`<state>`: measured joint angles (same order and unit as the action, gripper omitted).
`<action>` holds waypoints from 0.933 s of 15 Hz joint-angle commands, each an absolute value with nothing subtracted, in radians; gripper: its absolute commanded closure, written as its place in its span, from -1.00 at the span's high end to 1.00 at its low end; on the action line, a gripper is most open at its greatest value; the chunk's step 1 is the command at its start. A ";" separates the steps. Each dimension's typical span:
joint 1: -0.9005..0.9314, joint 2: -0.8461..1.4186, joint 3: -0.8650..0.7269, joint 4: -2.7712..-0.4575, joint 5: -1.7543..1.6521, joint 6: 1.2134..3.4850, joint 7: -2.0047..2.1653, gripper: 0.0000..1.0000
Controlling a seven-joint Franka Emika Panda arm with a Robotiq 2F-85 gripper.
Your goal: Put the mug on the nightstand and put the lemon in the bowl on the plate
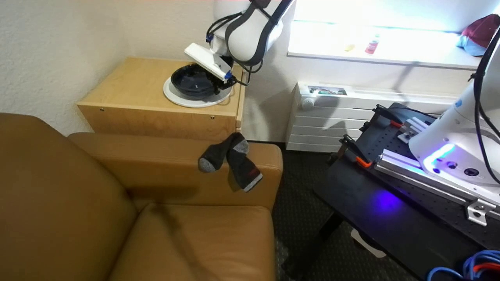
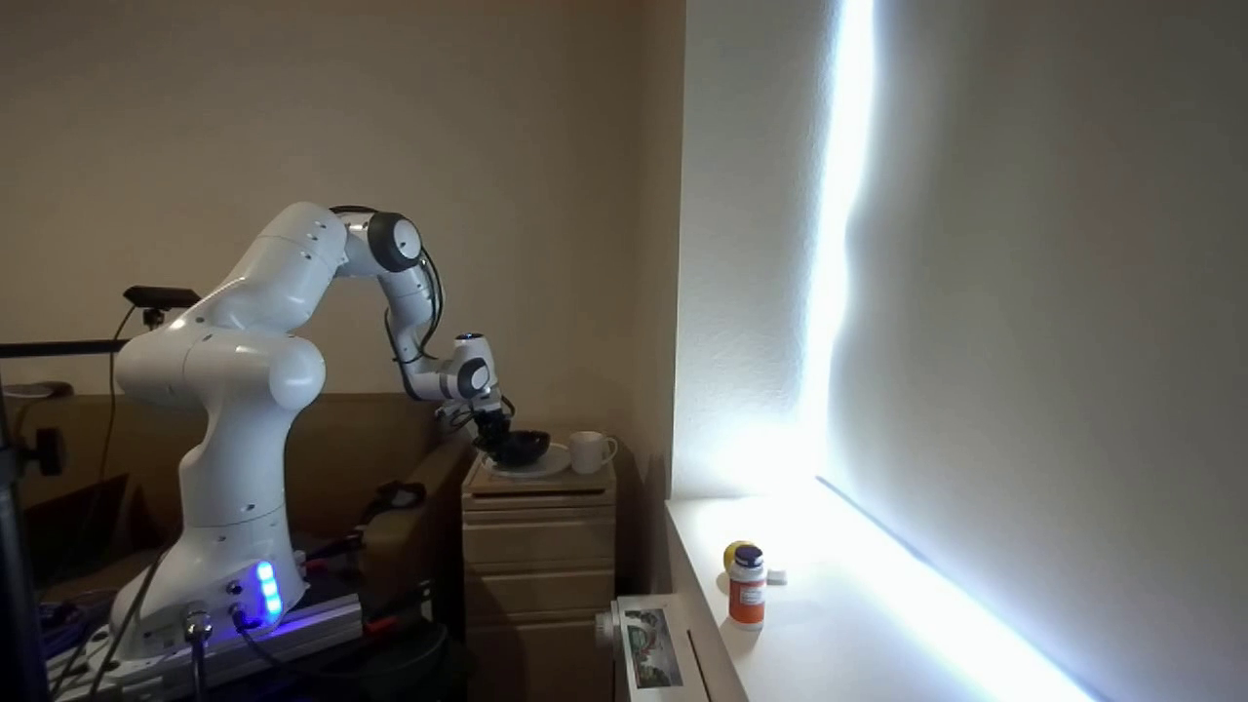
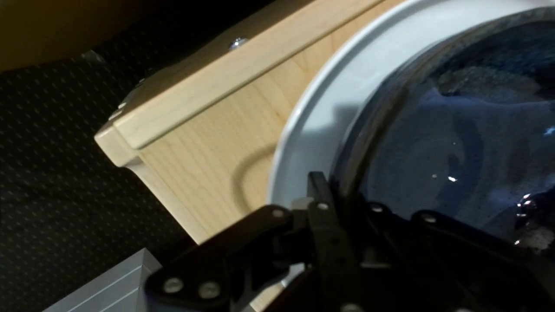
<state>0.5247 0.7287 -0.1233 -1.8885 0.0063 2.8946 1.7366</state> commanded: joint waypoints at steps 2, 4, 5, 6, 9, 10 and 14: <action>0.455 0.738 -0.073 -1.854 0.052 2.894 1.702 -0.95; 0.416 0.739 -0.038 -1.852 0.079 2.890 1.686 -0.95; 0.404 0.735 -0.026 -1.863 0.088 2.895 1.682 -0.95; 0.389 0.736 -0.013 -1.863 0.098 2.896 1.673 -0.95; 0.351 0.735 0.029 -1.860 0.122 2.867 1.639 -0.31; 0.339 0.734 0.046 -1.860 0.129 2.856 1.622 -0.26; 0.379 0.696 0.017 -1.887 0.099 2.748 1.621 0.29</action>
